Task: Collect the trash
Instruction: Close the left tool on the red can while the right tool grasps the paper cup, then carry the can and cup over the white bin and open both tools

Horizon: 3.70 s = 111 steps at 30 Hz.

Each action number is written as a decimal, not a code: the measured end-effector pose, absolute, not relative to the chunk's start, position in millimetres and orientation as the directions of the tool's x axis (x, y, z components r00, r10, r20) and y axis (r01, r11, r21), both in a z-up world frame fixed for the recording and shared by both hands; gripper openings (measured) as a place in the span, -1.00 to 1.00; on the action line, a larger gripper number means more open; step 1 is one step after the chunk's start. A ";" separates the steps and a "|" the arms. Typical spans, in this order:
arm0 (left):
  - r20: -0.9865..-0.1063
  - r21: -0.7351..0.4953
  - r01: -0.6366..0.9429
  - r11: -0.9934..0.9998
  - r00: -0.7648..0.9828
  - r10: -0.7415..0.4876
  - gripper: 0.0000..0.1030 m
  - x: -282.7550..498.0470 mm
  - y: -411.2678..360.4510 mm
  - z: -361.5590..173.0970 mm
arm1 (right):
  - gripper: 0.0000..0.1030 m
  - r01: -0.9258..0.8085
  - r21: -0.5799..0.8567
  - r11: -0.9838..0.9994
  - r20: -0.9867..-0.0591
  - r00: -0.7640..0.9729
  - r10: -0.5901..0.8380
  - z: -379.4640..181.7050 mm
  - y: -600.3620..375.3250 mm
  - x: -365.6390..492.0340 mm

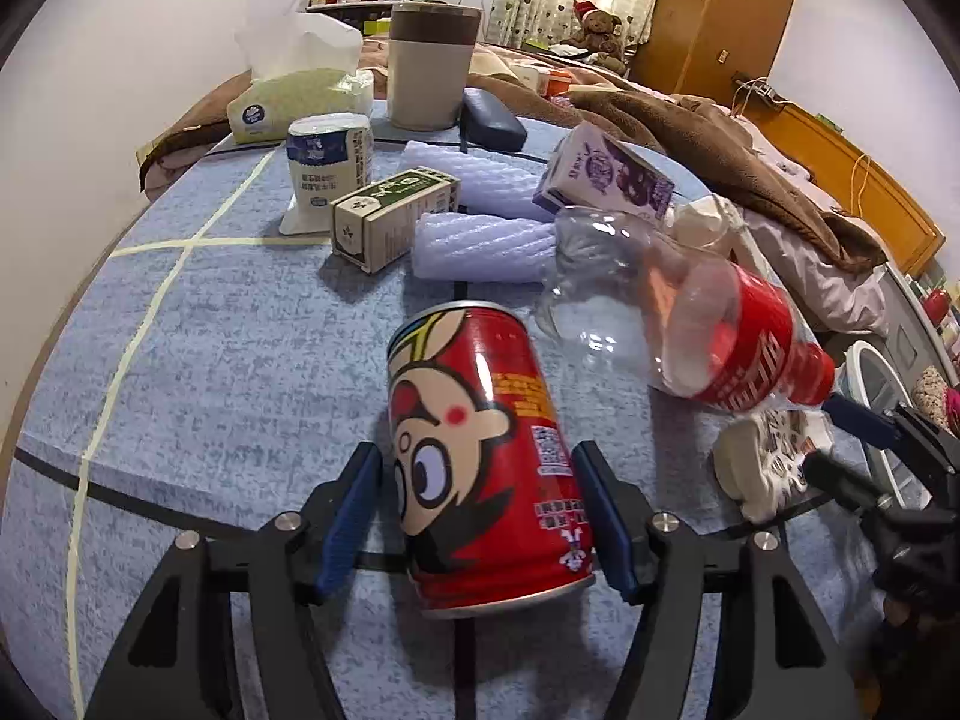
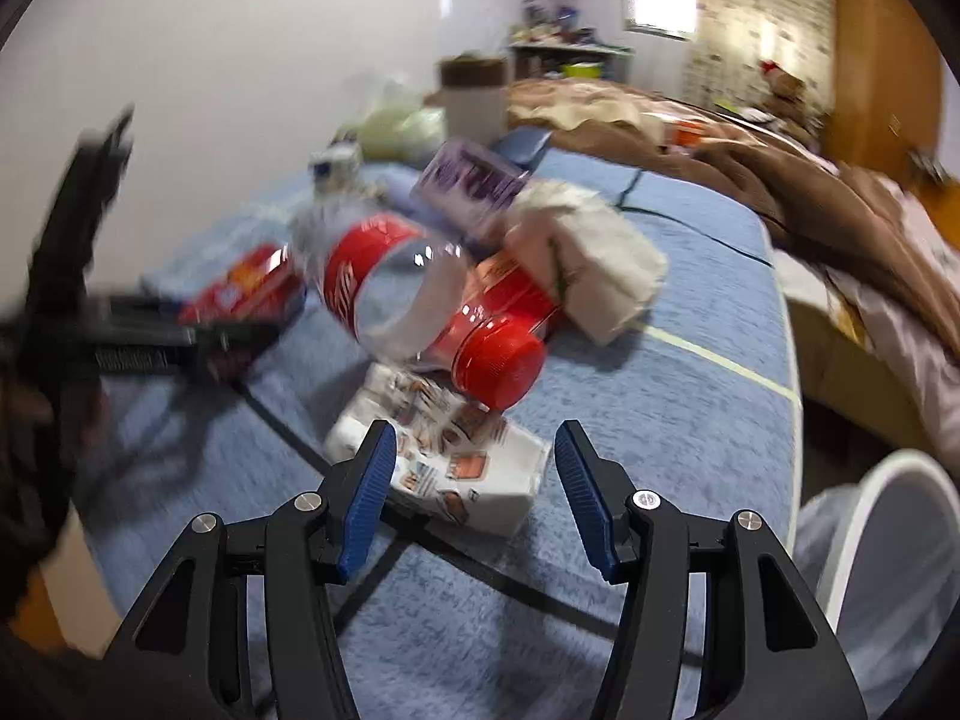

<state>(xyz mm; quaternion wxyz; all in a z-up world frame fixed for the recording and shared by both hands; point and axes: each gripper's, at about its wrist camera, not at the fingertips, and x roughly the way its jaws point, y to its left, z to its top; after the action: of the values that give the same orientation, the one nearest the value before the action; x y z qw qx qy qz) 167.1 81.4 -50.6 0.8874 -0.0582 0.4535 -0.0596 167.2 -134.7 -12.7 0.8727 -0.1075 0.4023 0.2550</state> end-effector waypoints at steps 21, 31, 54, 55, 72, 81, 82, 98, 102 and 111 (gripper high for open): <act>-0.808 -0.171 0.046 0.984 0.565 -0.167 0.40 173.9 88.4 -53.8 | -0.07 -0.536 0.400 0.743 -0.722 0.315 0.616 -18.8 -143.0 159.1; -0.796 -0.192 0.039 0.981 0.579 -0.179 0.13 160.2 88.2 -50.4 | -0.42 -0.467 0.462 0.754 -0.655 0.393 0.645 -21.1 -154.4 138.6; -0.697 -0.174 0.147 0.974 0.681 -0.227 0.05 102.8 42.1 1.0 | -0.48 -0.323 0.339 0.884 -0.565 0.681 0.466 25.4 -203.5 90.8; -0.690 -0.169 0.162 0.972 0.685 -0.234 0.05 100.9 35.4 5.4 | -0.48 -0.309 0.333 0.891 -0.559 0.696 0.451 27.8 -207.2 89.0; -0.600 -0.097 0.442 0.892 0.689 -0.407 0.05 99.2 -101.1 48.8 | -0.48 -0.021 0.247 0.969 -0.529 0.835 0.153 46.8 -293.9 71.5; -0.596 -0.111 0.569 0.815 0.618 -0.513 0.05 106.9 -174.5 47.2 | -0.48 0.134 0.191 0.972 -0.562 0.827 -0.003 40.5 -334.1 71.7; -0.595 -0.107 0.585 0.804 0.610 -0.523 0.05 107.9 -183.1 46.4 | -0.48 0.152 0.180 0.972 -0.569 0.822 -0.023 38.7 -337.3 72.7; -0.657 -0.110 0.677 0.728 0.500 -0.564 0.05 122.9 -259.5 18.5 | -0.44 0.276 0.115 0.954 -0.678 0.724 -0.127 6.9 -370.1 83.0; -0.673 -0.121 0.674 0.729 0.484 -0.559 0.05 128.5 -265.9 11.3 | -0.43 0.306 0.098 0.947 -0.700 0.698 -0.153 2.2 -374.4 85.0; -0.656 -0.135 0.668 0.732 0.493 -0.571 0.40 131.1 -260.2 14.9 | -0.12 0.332 0.096 0.938 -0.707 0.686 -0.171 2.5 -376.4 78.9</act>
<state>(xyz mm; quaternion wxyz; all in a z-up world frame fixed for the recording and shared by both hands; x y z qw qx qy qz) 131.1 -260.2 14.9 0.8613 0.0689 0.3521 -0.3598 78.9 -376.4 2.5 0.9117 0.1090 0.3714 -0.1379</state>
